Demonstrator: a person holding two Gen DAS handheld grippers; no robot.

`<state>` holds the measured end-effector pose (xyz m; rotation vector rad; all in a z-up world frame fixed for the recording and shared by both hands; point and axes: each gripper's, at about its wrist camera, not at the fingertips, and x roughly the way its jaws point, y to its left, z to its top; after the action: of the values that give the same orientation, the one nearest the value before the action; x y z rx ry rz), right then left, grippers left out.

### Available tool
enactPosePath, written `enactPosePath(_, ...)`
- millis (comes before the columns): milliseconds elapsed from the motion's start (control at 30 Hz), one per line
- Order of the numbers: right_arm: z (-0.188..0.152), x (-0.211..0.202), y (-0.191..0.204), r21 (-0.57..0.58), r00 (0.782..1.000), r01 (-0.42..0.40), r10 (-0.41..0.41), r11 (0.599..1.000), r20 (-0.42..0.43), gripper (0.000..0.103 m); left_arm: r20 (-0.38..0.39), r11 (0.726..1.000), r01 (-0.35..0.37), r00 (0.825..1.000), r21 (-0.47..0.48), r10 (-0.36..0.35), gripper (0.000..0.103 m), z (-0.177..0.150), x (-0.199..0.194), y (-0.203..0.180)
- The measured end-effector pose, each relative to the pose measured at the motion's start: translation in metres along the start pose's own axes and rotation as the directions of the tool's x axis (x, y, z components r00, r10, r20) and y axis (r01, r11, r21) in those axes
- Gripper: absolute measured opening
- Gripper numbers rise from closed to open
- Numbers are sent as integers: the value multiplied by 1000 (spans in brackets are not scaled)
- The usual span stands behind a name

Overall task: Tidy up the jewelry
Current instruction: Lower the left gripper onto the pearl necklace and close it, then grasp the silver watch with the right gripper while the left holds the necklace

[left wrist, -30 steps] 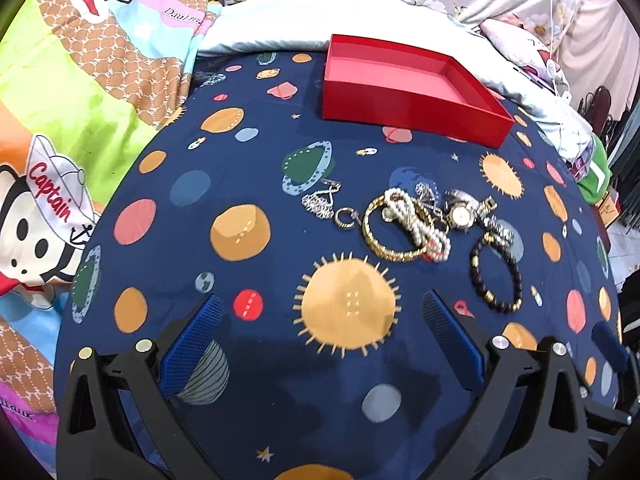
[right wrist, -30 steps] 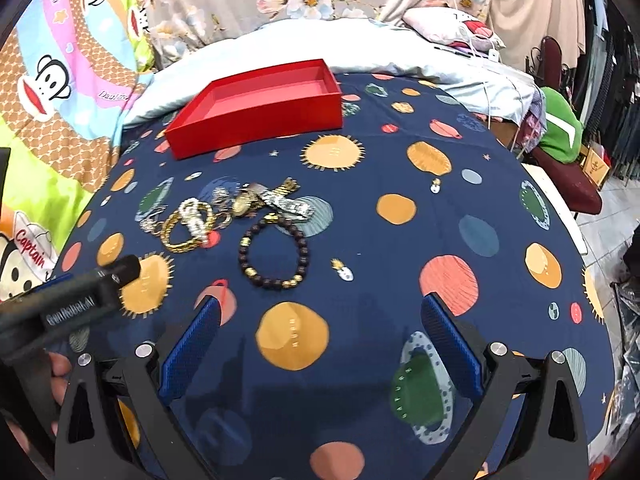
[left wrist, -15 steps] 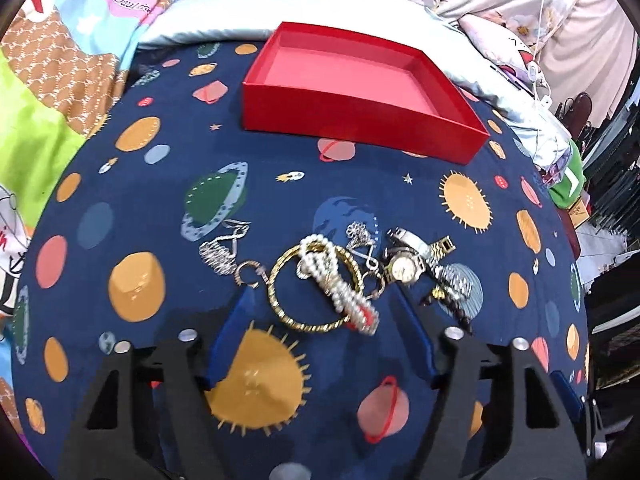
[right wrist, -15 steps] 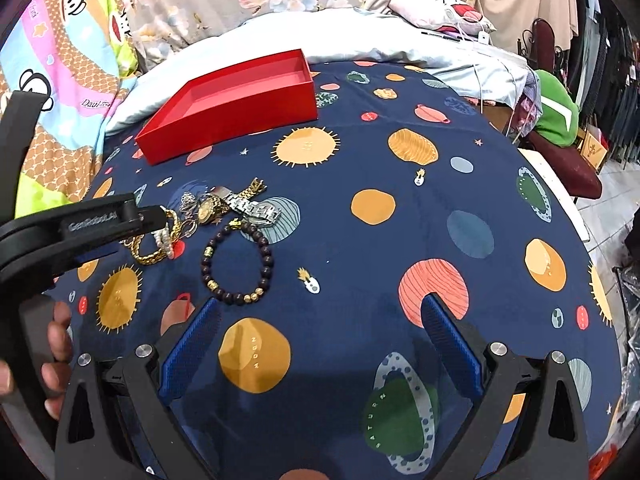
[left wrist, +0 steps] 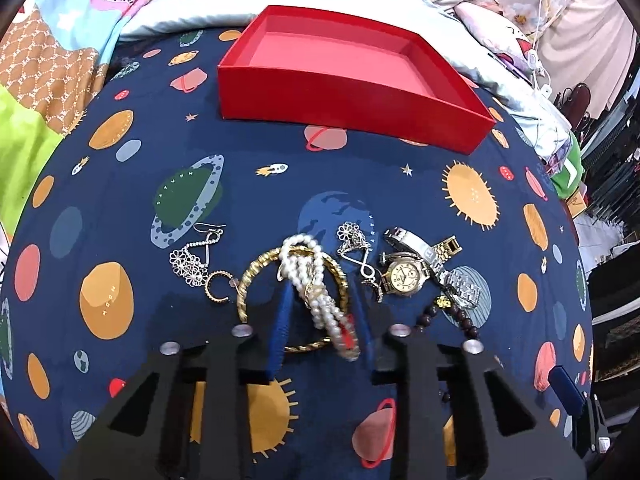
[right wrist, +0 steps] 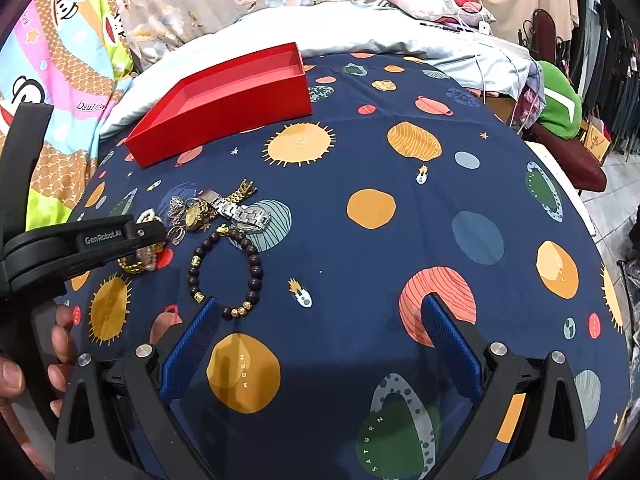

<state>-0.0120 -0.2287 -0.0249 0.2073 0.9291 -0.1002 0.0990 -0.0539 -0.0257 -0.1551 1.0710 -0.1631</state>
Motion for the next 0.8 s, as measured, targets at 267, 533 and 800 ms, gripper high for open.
enactPosePath(267,1,2,2,-4,1000,1,-1,1000,-2,98,18,1000,27,999,-8,-27,17,-2,-11,10)
enactPosePath(533,14,-2,14,-49,997,-69,71,996,41,98,65,997,83,994,1,-83,13,0,-44,16)
enactPosePath(800,43,22,33,-120,985,-166,169,979,23,79,95,997,77,993,-15,-75,13,2,-57,27)
